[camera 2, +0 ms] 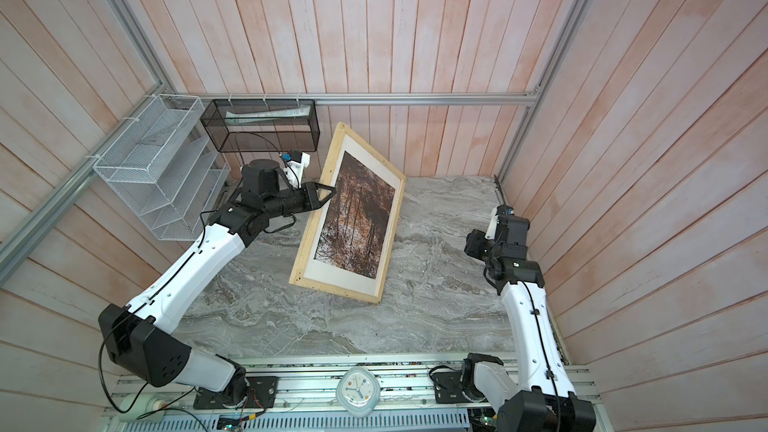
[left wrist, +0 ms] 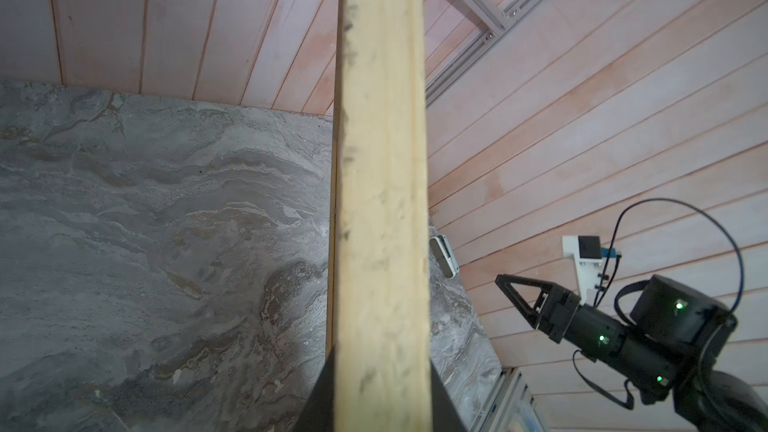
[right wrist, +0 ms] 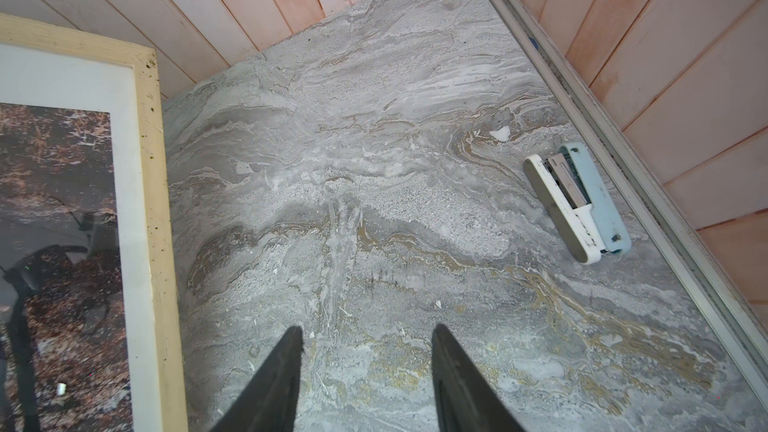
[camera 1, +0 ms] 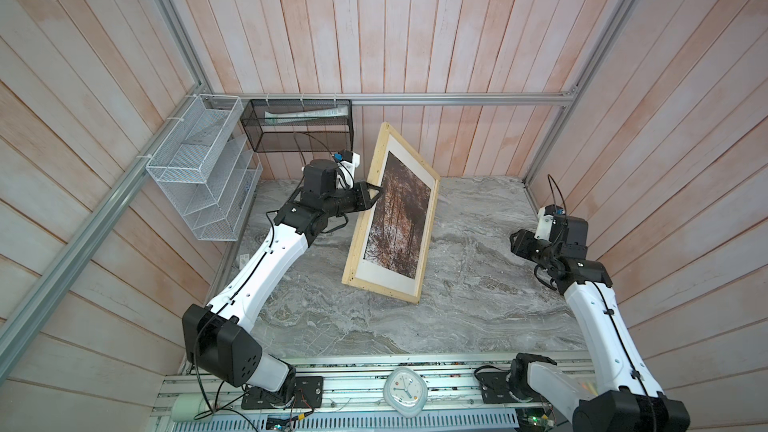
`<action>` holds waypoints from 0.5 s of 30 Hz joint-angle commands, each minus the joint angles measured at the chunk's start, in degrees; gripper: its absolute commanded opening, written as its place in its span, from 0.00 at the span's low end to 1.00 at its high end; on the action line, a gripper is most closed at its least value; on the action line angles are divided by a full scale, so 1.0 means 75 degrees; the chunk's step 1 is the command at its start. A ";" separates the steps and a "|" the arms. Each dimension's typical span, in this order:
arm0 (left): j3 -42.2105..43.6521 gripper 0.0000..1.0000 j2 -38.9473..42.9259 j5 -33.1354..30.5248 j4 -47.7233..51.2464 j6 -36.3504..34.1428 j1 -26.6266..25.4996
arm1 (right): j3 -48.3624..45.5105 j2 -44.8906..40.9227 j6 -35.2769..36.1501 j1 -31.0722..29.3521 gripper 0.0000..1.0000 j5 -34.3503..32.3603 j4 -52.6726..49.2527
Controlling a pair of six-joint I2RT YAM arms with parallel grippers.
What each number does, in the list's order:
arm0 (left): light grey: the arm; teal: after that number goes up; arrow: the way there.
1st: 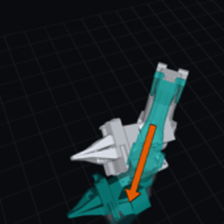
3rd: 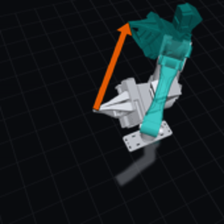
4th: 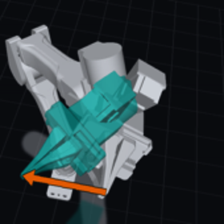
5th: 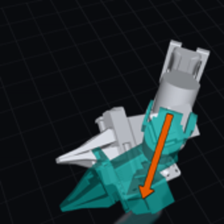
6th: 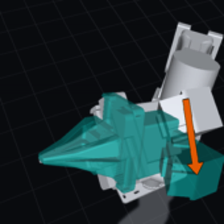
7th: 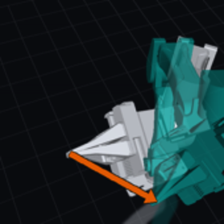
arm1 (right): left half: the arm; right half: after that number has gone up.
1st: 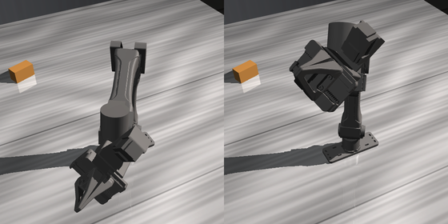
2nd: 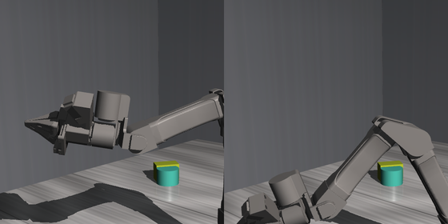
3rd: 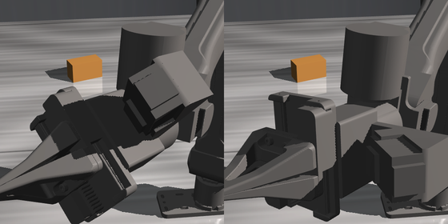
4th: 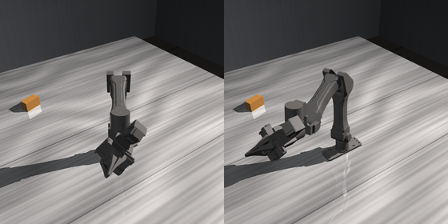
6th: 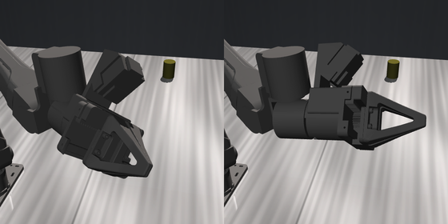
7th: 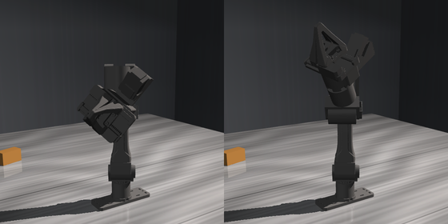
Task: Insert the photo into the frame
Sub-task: 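Lower the flipped frame face up onto the table with the left gripper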
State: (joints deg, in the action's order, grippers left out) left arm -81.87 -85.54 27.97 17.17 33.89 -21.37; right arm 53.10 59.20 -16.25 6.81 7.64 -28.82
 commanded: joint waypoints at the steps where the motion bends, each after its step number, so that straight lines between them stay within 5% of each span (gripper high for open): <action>1: 0.0615 0.00 0.0289 0.0963 -0.3723 0.1683 0.0374 | -0.0064 0.0040 0.0015 0.0030 0.52 0.0156 0.0102; 7: 0.1368 0.00 -0.0189 0.1134 -0.4604 0.2600 0.0632 | -0.0085 -0.0030 0.0040 0.0048 0.52 0.0155 0.0057; 15: 0.1658 0.00 -0.0659 0.1350 -0.4273 0.2617 0.0712 | -0.0134 0.0075 0.0011 0.0039 0.52 0.0165 0.0092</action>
State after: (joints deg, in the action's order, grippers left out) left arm -69.38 -91.39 34.22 -4.64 51.77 -16.38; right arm 52.90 59.27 -16.27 6.81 8.08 -28.67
